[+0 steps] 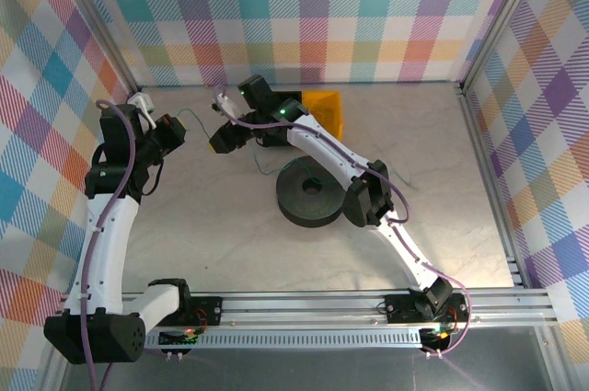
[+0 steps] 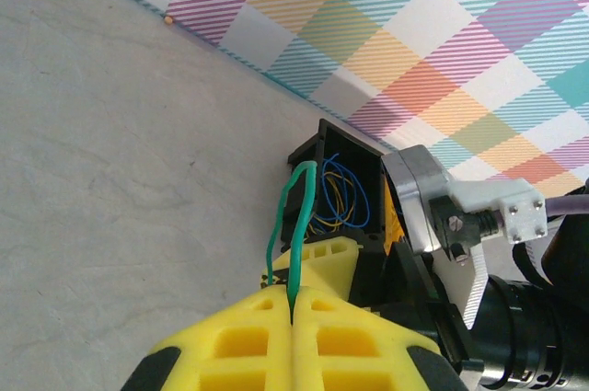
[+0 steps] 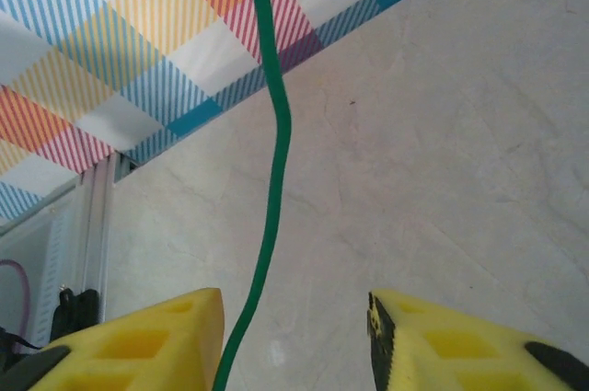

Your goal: Wrap the cables

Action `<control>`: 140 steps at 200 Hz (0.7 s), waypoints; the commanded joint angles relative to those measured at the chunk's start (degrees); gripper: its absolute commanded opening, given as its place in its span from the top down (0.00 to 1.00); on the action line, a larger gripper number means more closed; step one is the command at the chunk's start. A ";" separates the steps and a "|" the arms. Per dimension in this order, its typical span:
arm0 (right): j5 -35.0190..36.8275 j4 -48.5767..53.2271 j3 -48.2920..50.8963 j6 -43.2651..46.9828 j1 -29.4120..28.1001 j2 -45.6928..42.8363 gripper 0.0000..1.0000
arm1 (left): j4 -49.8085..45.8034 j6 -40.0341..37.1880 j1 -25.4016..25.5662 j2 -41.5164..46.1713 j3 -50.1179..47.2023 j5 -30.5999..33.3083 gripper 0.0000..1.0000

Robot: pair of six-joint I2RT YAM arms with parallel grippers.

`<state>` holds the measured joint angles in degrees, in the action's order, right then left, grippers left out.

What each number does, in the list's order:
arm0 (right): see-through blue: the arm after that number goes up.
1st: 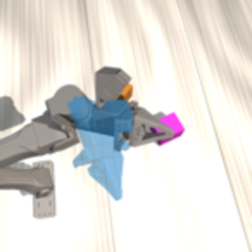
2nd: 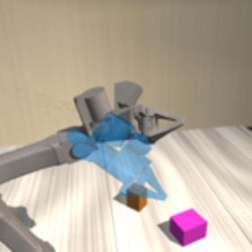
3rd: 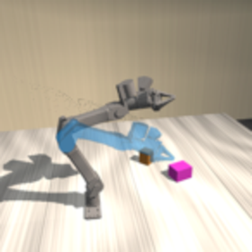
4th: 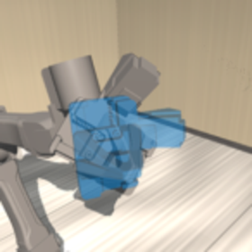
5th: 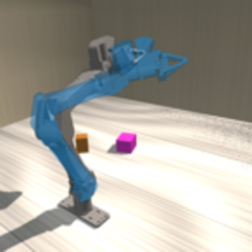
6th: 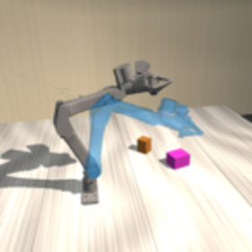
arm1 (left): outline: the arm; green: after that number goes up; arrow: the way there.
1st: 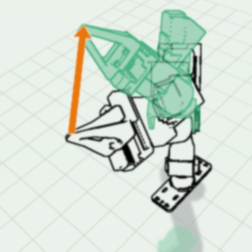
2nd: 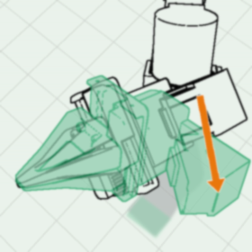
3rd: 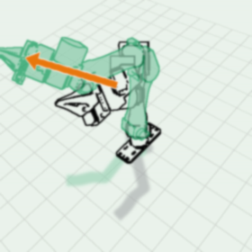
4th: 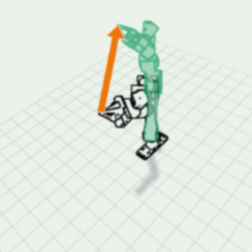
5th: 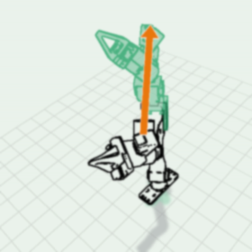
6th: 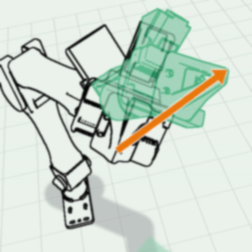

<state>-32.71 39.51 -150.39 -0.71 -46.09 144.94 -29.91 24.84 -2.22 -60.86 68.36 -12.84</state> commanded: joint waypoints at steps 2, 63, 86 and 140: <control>3.24 3.08 0.14 2.26 0.48 -1.82 0.69 | 1.28 0.31 0.55 1.05 0.90 0.58 1.00; 4.11 5.87 1.21 6.07 2.52 -4.07 1.00 | -1.24 -0.92 0.46 1.71 2.43 2.63 1.00; 3.23 6.74 3.20 9.76 3.43 -5.64 1.00 | -2.38 -1.29 0.38 1.85 2.75 3.55 1.00; 7.42 13.19 4.09 26.51 3.99 -9.61 1.00 | -3.27 -3.00 0.11 1.68 1.54 -1.41 0.97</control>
<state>-28.99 47.18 -146.69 14.55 -43.00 139.72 -33.08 23.99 -1.96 -60.23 68.51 -12.10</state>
